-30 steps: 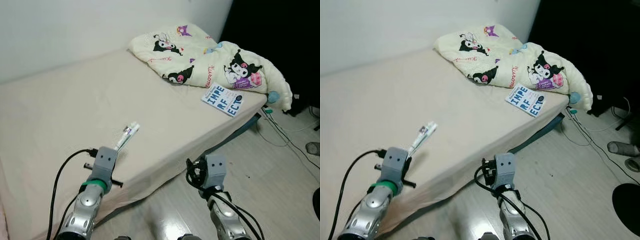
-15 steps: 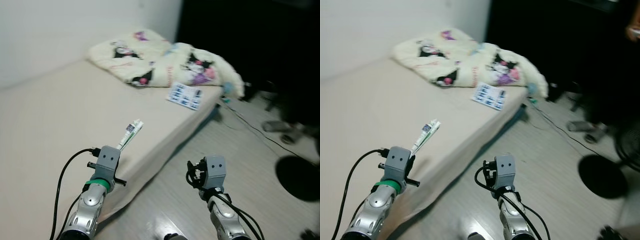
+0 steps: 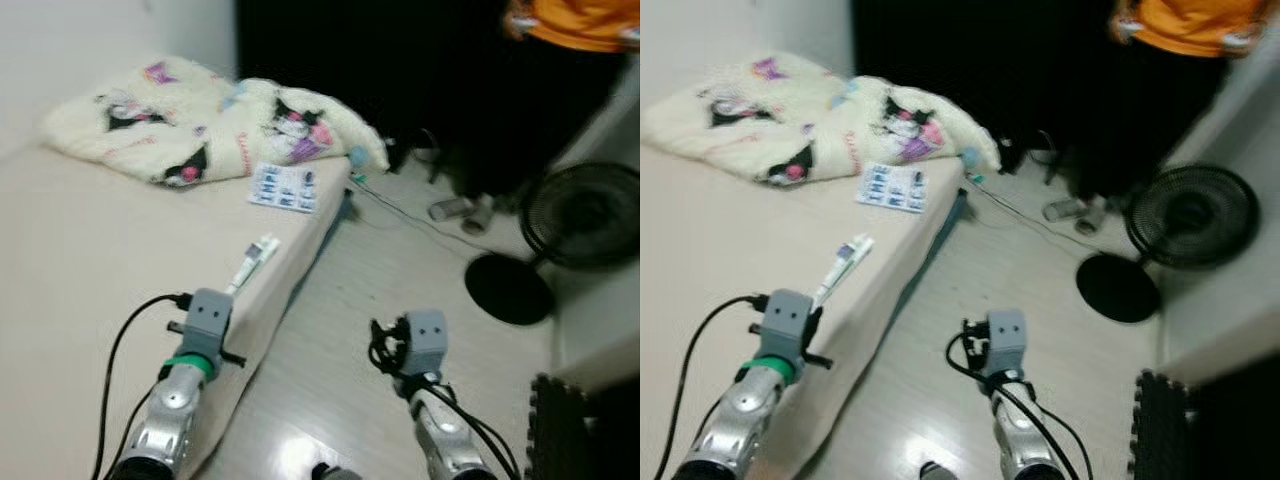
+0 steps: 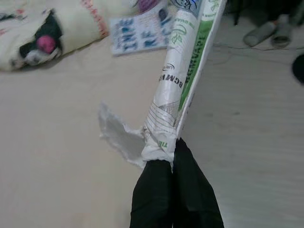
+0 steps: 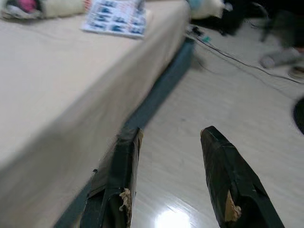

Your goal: Clean up the room

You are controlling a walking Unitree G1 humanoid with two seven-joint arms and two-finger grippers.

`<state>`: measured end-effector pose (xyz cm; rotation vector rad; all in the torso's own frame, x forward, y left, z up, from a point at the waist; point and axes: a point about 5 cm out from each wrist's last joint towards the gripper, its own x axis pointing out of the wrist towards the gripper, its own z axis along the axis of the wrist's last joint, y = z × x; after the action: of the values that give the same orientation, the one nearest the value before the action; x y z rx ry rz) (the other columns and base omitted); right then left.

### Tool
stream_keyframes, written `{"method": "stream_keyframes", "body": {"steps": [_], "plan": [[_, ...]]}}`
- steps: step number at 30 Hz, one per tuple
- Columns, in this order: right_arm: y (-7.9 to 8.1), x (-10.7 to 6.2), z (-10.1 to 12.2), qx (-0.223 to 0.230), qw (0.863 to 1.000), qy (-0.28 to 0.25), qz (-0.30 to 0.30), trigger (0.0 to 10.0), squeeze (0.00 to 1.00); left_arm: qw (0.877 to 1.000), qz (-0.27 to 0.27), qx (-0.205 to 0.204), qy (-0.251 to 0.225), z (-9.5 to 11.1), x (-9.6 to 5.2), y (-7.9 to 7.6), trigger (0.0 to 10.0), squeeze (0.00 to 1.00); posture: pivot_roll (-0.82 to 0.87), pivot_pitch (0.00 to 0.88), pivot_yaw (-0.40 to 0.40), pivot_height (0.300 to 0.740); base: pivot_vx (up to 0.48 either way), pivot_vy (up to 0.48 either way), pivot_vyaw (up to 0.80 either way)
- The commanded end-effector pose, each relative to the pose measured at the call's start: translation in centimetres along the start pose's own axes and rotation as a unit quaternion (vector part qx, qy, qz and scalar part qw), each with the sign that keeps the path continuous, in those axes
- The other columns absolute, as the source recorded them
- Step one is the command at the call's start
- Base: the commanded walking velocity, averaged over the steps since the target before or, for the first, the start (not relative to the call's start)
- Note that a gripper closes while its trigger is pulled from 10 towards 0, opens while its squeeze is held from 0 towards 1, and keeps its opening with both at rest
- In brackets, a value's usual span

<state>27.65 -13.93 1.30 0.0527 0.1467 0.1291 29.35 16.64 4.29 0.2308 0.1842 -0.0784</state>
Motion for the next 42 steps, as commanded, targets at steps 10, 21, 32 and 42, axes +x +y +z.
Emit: {"method": "stream_keyframes", "body": {"steps": [10,21,32,42], "plan": [[-0.39,-0.28,-0.39,-0.003,1.0,0.006,-0.007,10.0,0.0,1.0,0.0,-0.009,0.012,-0.72,-0.3,-0.33,10.0,0.0,0.02,0.041,0.034,0.74,0.0,0.0,-0.76],[-0.3,-0.22,-0.41,-0.008,1.0,0.007,-0.005,10.0,0.0,1.0,0.001,-0.007,0.012,-0.75,-0.28,-0.45,10.0,0.0,0.03,0.045,0.031,0.74,0.0,0.0,-0.14],[-0.34,-0.21,-0.41,-0.009,1.0,0.007,-0.004,10.0,0.0,1.0,0.005,-0.007,0.014,-0.93,-0.41,-0.41,10.0,0.0,0.03,0.049,0.027,0.74,-0.292,0.0,0.0],[-0.4,-0.08,-0.48,0.006,1.0,0.014,-0.01,10.0,0.0,1.0,0.004,-0.006,0.012,-0.88,-0.43,-0.51,10.0,0.0,0.03,0.05,0.024,0.74,-0.324,0.0,-0.3]]}}
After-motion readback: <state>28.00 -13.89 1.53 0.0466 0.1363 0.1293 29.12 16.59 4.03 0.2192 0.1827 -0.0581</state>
